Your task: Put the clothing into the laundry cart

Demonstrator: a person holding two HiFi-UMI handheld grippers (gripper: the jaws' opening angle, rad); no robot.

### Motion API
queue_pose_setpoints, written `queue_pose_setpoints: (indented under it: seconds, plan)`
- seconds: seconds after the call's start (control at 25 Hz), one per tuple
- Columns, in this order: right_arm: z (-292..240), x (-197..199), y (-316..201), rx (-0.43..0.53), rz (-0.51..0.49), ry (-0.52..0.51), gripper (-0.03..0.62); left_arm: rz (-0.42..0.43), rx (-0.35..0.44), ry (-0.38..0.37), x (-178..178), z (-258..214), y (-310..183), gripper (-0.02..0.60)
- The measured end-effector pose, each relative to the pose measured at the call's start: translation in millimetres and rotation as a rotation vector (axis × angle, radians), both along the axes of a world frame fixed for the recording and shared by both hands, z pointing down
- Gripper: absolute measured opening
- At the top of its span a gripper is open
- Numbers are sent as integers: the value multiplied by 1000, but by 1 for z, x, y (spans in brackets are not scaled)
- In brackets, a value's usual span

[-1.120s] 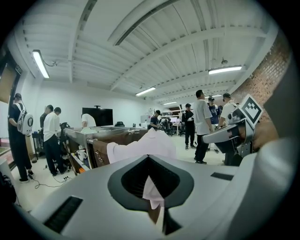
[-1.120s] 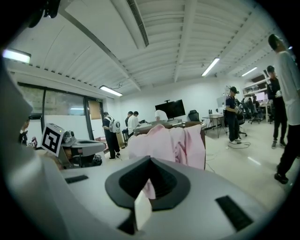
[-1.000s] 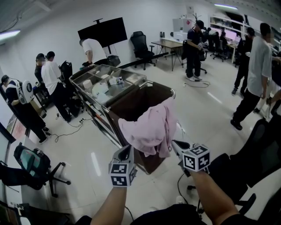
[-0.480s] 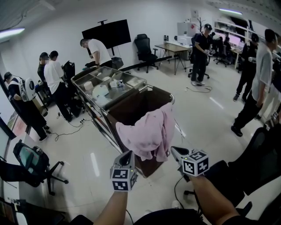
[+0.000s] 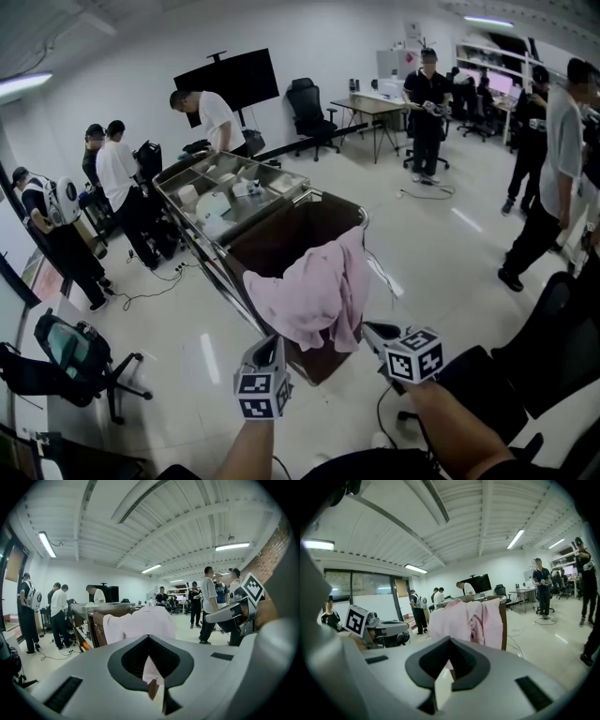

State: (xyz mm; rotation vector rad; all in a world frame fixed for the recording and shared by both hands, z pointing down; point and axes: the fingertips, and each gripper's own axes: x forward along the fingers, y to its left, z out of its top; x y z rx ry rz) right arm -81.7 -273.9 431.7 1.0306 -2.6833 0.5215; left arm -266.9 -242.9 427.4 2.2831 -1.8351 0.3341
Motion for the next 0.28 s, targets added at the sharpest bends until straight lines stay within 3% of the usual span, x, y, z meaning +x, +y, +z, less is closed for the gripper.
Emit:
queue_pose_setpoints:
  seconds: [0.28]
  plan:
    - [-3,7,2,2,-7,0,3,7,-2,-10,9,-5,3,-2]
